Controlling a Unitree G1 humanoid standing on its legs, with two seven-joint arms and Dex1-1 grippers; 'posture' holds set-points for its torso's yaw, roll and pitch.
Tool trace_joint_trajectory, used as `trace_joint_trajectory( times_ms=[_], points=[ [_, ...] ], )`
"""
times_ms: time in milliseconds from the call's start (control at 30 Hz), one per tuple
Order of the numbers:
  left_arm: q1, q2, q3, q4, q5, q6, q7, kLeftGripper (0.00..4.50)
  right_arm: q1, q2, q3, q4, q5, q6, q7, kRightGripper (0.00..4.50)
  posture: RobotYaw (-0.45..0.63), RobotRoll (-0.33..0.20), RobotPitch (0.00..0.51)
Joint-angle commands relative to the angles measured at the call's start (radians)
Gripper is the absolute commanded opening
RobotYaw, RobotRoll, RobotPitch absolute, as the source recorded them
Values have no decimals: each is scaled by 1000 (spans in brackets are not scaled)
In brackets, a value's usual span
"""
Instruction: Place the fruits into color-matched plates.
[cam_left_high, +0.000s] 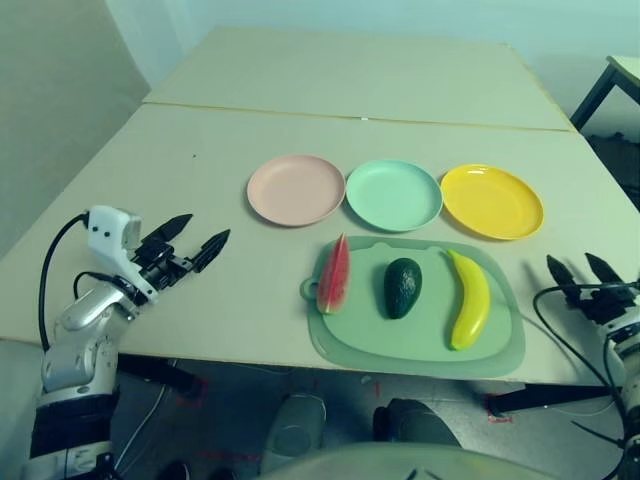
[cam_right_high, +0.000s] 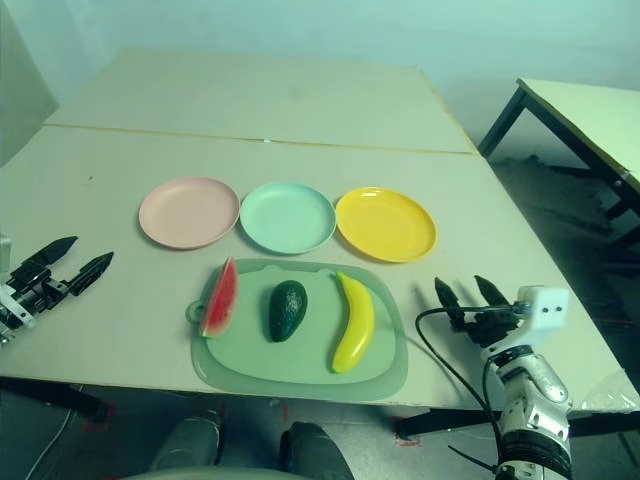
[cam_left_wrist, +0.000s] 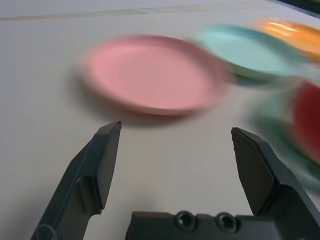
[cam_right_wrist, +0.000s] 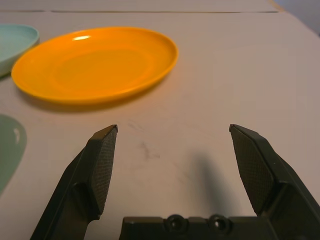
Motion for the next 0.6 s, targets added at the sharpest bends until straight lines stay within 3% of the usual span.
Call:
trace_joint_trajectory(
  times_ms=[33, 167, 300, 433, 600],
  points=[
    [-34, 43, -64, -21, 1, -15, -132, 4459, 38, -36, -13, -80, -1, 28, 1, 4500, 35, 0, 63],
    [-79, 62, -133, -18, 25, -63, -242, 4459, 63, -93, -1, -164, -10, 65, 25, 4500, 28, 0, 57],
    [-112, 59, -181, 1, 45, -117, -311, 4459, 122, -203, 95, -327, -55, 60, 193, 4500, 15, 0, 55],
    [-107, 63, -193, 5, 51, -143, -347, 4459, 156, -330, 128, -527, -29, 143, 318, 4500, 4, 0, 57],
    [-105, 77, -180, 47, 58, -183, -385, 4459, 42, -555, 192, -783, 32, 364, 438, 4500, -11, 0, 57]
  ],
)
